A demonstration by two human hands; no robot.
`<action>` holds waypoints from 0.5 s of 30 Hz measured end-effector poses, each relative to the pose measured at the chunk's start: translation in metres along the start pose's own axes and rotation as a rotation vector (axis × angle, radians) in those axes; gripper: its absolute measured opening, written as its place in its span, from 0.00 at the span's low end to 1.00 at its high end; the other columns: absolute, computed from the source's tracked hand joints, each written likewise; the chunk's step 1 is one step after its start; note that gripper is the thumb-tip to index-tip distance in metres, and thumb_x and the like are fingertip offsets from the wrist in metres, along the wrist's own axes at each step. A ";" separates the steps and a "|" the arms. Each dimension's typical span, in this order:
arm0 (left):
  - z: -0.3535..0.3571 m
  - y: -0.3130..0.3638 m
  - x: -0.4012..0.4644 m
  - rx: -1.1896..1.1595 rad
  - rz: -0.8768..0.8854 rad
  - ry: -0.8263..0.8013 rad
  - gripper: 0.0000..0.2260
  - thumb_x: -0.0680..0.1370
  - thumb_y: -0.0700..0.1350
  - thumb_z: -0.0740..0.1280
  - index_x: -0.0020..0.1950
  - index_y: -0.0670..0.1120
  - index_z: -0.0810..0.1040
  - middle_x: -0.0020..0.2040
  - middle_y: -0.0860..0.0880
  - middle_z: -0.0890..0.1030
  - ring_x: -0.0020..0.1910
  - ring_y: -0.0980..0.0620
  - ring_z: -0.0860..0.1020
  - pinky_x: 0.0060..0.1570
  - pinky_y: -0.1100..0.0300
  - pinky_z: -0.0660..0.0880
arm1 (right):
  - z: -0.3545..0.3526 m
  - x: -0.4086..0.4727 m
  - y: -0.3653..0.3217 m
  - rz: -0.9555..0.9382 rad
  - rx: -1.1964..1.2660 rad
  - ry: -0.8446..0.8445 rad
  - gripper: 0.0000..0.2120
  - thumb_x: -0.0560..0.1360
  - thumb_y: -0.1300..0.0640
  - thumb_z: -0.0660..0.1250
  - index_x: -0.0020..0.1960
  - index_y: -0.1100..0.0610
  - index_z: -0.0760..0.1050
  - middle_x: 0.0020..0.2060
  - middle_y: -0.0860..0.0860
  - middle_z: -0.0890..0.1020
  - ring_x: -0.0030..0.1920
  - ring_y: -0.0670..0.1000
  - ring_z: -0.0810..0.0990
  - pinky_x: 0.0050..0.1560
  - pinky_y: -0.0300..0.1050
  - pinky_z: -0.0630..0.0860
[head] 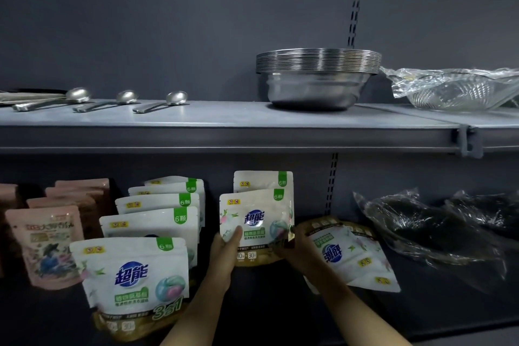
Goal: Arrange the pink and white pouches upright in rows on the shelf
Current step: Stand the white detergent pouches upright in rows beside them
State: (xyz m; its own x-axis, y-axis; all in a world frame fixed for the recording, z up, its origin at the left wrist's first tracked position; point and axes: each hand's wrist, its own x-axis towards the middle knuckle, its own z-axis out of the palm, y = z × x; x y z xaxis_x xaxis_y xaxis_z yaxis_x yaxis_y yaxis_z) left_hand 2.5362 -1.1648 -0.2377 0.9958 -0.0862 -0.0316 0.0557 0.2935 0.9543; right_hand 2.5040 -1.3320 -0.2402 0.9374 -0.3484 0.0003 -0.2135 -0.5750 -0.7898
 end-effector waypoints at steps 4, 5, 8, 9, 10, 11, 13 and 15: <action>0.007 -0.001 0.004 0.024 0.017 -0.021 0.11 0.77 0.45 0.67 0.58 0.46 0.76 0.47 0.48 0.83 0.42 0.53 0.83 0.31 0.64 0.78 | -0.006 -0.003 -0.001 -0.023 -0.070 -0.012 0.16 0.71 0.51 0.69 0.57 0.55 0.76 0.51 0.52 0.82 0.52 0.52 0.80 0.54 0.50 0.79; 0.008 -0.002 0.004 0.033 0.013 -0.025 0.11 0.76 0.45 0.67 0.58 0.46 0.76 0.47 0.48 0.83 0.43 0.52 0.83 0.32 0.64 0.79 | -0.007 -0.003 0.000 -0.024 -0.071 -0.007 0.16 0.72 0.52 0.69 0.58 0.55 0.76 0.52 0.52 0.82 0.52 0.53 0.80 0.53 0.49 0.78; 0.013 -0.006 0.005 0.064 0.014 -0.039 0.11 0.76 0.45 0.68 0.57 0.47 0.77 0.48 0.49 0.83 0.46 0.52 0.82 0.38 0.61 0.79 | -0.013 -0.004 0.001 -0.024 -0.067 0.004 0.19 0.74 0.53 0.67 0.62 0.59 0.73 0.56 0.56 0.80 0.57 0.56 0.78 0.53 0.44 0.74; 0.015 -0.006 0.004 0.080 0.025 -0.044 0.11 0.75 0.45 0.68 0.57 0.46 0.77 0.48 0.48 0.83 0.46 0.52 0.82 0.39 0.62 0.79 | -0.014 -0.003 0.003 -0.024 -0.072 0.010 0.20 0.74 0.54 0.66 0.64 0.60 0.72 0.58 0.57 0.79 0.59 0.57 0.77 0.54 0.43 0.73; 0.017 -0.007 0.005 0.095 0.033 -0.047 0.12 0.75 0.44 0.69 0.58 0.46 0.77 0.49 0.48 0.83 0.47 0.52 0.82 0.39 0.63 0.78 | -0.017 -0.006 0.002 -0.016 -0.076 0.011 0.20 0.75 0.54 0.66 0.64 0.60 0.71 0.58 0.57 0.79 0.59 0.57 0.77 0.54 0.44 0.73; 0.019 -0.007 0.004 0.106 0.040 -0.055 0.12 0.75 0.43 0.69 0.58 0.45 0.77 0.50 0.48 0.83 0.47 0.53 0.81 0.38 0.65 0.78 | -0.018 -0.006 0.003 -0.019 -0.086 0.018 0.20 0.75 0.54 0.65 0.64 0.60 0.71 0.59 0.57 0.79 0.60 0.58 0.76 0.56 0.45 0.73; 0.022 -0.009 0.004 0.131 0.046 -0.059 0.11 0.75 0.41 0.68 0.57 0.45 0.77 0.48 0.49 0.82 0.45 0.55 0.80 0.35 0.68 0.77 | -0.021 -0.009 0.005 -0.003 -0.108 0.026 0.20 0.74 0.53 0.65 0.63 0.59 0.72 0.58 0.57 0.79 0.59 0.58 0.77 0.57 0.48 0.75; 0.022 -0.013 0.006 0.184 0.035 -0.042 0.12 0.74 0.42 0.70 0.57 0.45 0.76 0.50 0.48 0.82 0.47 0.53 0.80 0.41 0.65 0.78 | -0.022 -0.009 0.007 0.016 -0.117 0.020 0.20 0.73 0.51 0.65 0.62 0.58 0.73 0.57 0.57 0.80 0.57 0.58 0.78 0.53 0.45 0.74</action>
State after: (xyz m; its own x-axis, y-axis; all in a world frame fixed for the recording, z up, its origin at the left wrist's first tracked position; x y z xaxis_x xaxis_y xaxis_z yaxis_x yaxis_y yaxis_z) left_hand 2.5403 -1.1904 -0.2432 0.9928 -0.1193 0.0115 0.0027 0.1182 0.9930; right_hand 2.4879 -1.3491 -0.2316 0.9282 -0.3722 0.0016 -0.2598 -0.6512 -0.7131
